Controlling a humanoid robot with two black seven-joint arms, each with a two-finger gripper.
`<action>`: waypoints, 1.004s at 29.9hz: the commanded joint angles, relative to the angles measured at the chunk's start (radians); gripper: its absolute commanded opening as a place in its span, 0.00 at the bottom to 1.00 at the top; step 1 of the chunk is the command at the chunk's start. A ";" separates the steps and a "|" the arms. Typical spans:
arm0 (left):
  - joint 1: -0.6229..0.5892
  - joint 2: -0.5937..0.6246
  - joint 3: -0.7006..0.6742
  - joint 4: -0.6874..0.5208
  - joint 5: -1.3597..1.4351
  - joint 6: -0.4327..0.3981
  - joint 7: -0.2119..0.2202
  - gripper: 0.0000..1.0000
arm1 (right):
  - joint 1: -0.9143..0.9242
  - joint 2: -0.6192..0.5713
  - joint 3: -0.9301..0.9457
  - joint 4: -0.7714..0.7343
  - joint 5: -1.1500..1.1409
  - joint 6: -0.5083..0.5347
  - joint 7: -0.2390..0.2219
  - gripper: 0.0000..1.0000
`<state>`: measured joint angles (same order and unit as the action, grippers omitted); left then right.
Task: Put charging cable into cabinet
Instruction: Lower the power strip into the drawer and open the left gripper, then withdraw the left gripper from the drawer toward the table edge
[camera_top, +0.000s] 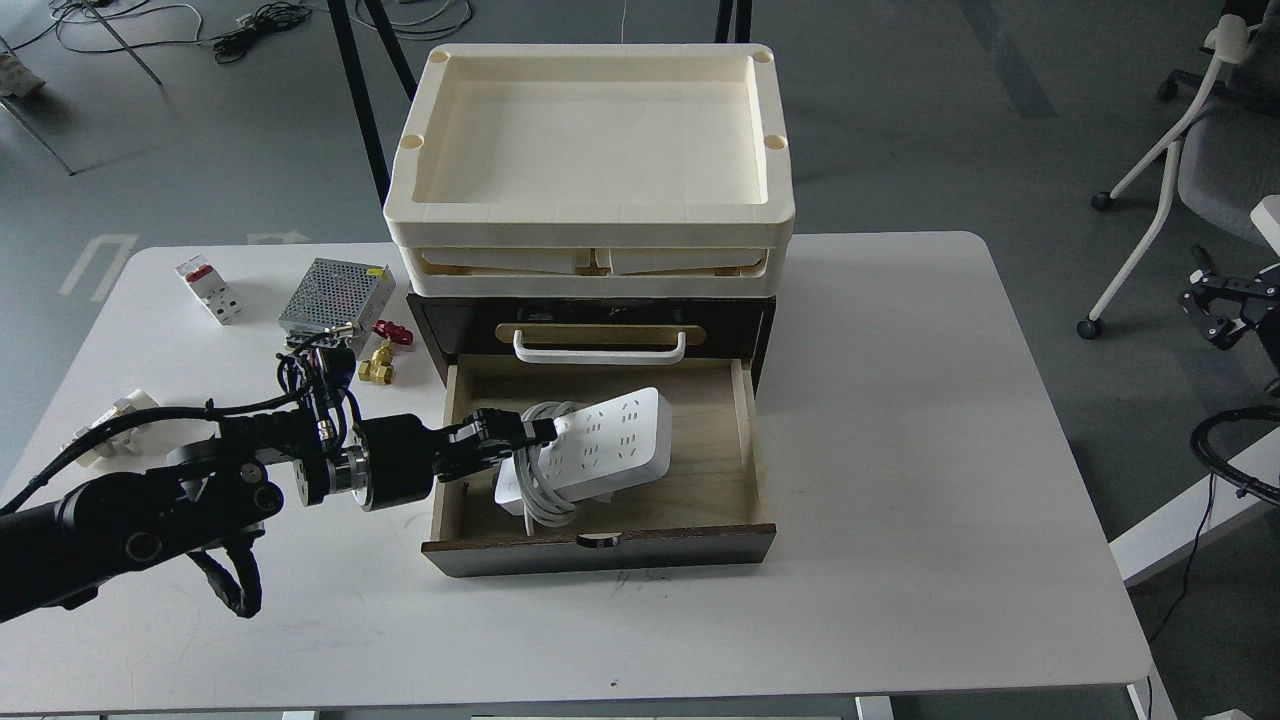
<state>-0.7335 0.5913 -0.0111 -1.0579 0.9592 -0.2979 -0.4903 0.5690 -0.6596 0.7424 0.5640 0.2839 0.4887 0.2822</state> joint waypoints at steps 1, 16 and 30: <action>0.005 0.004 0.000 -0.008 0.012 0.003 0.002 0.08 | -0.003 0.000 0.000 0.000 0.000 0.000 0.000 1.00; 0.016 0.048 -0.128 -0.039 -0.066 -0.030 0.002 0.91 | -0.026 0.000 0.002 0.002 0.000 0.000 0.025 1.00; 0.072 0.295 -0.478 0.329 -0.634 -0.191 0.002 0.99 | -0.029 -0.018 0.117 0.137 0.000 0.000 0.025 1.00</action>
<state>-0.6628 0.8834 -0.4176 -0.8931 0.4286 -0.4887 -0.4890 0.5417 -0.6623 0.8435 0.6256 0.2838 0.4887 0.3070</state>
